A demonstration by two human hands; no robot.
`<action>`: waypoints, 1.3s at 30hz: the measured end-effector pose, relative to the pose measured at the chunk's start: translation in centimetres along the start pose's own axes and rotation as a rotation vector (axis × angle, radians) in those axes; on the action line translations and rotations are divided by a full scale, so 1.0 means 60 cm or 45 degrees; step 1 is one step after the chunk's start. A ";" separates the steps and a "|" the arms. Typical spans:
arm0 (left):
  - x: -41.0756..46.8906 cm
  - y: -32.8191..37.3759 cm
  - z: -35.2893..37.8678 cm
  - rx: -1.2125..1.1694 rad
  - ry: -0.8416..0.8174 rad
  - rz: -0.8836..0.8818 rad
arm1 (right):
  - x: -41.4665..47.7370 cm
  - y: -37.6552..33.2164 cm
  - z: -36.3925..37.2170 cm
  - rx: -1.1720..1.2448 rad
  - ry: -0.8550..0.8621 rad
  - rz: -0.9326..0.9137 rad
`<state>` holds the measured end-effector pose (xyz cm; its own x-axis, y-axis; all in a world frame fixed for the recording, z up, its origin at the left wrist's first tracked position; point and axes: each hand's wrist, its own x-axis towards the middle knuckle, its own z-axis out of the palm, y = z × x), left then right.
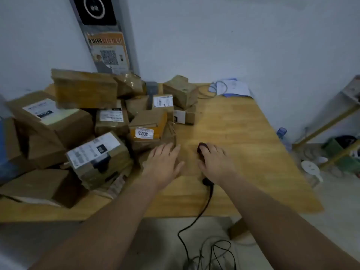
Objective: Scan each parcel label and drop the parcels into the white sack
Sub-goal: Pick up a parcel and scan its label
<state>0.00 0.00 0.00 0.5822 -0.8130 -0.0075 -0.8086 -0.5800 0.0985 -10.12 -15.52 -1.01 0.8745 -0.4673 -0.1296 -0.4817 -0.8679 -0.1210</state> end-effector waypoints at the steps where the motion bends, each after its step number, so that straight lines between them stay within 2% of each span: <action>1: -0.001 0.010 0.012 -0.010 -0.054 -0.036 | -0.010 0.014 0.011 0.016 -0.060 0.046; 5: -0.001 0.024 0.059 -0.012 -0.152 -0.111 | -0.027 0.067 0.070 0.104 -0.266 0.184; 8: -0.001 0.026 0.072 -0.036 -0.133 -0.160 | -0.007 0.078 0.086 0.259 -0.267 0.345; 11: -0.009 0.023 0.081 -0.070 -0.147 -0.220 | 0.023 0.075 0.093 0.643 -0.315 0.583; 13: -0.013 0.017 0.084 -0.091 -0.140 -0.257 | 0.042 0.072 0.094 0.999 -0.278 0.776; 15: -0.017 0.009 0.084 -0.086 -0.114 -0.272 | 0.059 0.069 0.099 1.237 -0.232 0.865; 19: -0.030 -0.007 0.084 -0.074 -0.118 -0.332 | 0.068 0.054 0.111 1.362 -0.251 0.840; 23: -0.031 -0.030 0.081 -0.010 -0.128 -0.425 | 0.068 0.032 0.109 1.399 -0.249 0.711; 26: -0.016 -0.046 0.082 0.072 -0.233 -0.440 | 0.064 0.016 0.097 1.515 -0.263 0.603; 29: -0.025 -0.040 0.097 -0.013 -0.308 -0.462 | 0.052 0.005 0.085 1.529 -0.271 0.509; 33: -0.056 -0.011 0.107 -0.246 -0.038 -0.502 | 0.039 -0.003 0.079 1.661 -0.274 0.479; 36: -0.042 -0.013 0.102 -0.435 0.149 -0.825 | 0.042 -0.012 0.078 1.675 -0.299 0.501; 39: -0.026 -0.025 0.095 -0.972 0.022 -1.187 | 0.045 -0.024 0.080 1.707 -0.301 0.545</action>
<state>-0.20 1.86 -5.82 0.9218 -0.0930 -0.3764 0.1789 -0.7592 0.6258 -7.37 -14.74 -5.90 0.6849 -0.4943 -0.5353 -0.5064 0.2054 -0.8375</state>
